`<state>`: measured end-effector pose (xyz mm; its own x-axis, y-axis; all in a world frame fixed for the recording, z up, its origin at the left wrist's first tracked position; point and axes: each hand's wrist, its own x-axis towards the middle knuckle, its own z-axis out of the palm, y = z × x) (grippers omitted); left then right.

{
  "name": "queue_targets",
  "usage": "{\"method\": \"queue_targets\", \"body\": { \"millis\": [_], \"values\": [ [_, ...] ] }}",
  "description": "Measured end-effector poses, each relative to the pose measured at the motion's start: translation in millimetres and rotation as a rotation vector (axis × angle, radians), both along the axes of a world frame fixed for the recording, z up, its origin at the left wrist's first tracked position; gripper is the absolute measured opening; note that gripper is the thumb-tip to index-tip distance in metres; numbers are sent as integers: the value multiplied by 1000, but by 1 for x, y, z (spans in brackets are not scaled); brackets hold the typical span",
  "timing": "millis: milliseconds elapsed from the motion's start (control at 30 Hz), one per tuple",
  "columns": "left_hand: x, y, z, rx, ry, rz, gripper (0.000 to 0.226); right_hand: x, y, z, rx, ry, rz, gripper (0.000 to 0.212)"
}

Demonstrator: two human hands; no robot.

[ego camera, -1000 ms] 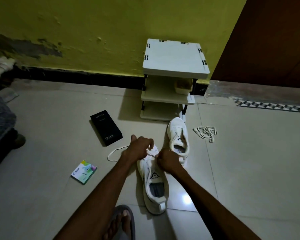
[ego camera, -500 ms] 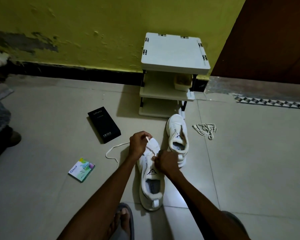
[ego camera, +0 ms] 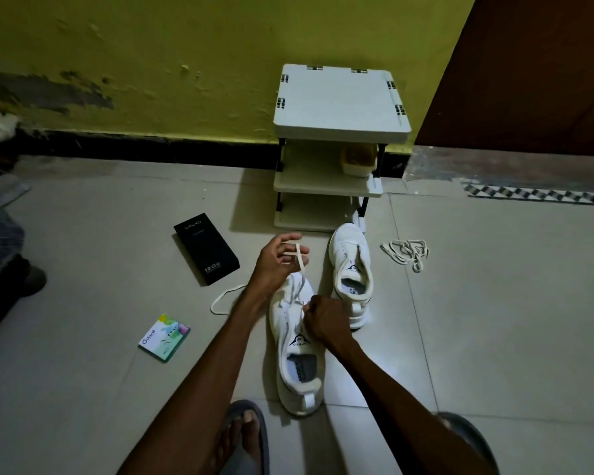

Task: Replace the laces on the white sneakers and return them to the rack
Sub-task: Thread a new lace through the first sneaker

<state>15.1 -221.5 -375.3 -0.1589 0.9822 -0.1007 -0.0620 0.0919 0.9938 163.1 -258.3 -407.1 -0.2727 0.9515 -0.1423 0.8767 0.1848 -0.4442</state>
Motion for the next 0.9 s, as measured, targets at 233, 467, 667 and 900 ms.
{"method": "queue_targets", "body": {
  "millis": [233, 467, 667, 900],
  "values": [
    [0, -21, -41, -337, 665, -208, 83, 5, 7, 16, -169, 187, -76, 33],
    [5, -28, -59, -236, 1025, -207, 33, -3, 33, 126, -404, 664, -320, 26],
    [11, -35, -59, -107, 857, -148, 55, -3, 43, 264, -509, 1614, -250, 11],
    [16, -43, -63, 0, 893, -134, 45, -9, 32, 286, -737, 1914, -306, 21]
  ]
}}
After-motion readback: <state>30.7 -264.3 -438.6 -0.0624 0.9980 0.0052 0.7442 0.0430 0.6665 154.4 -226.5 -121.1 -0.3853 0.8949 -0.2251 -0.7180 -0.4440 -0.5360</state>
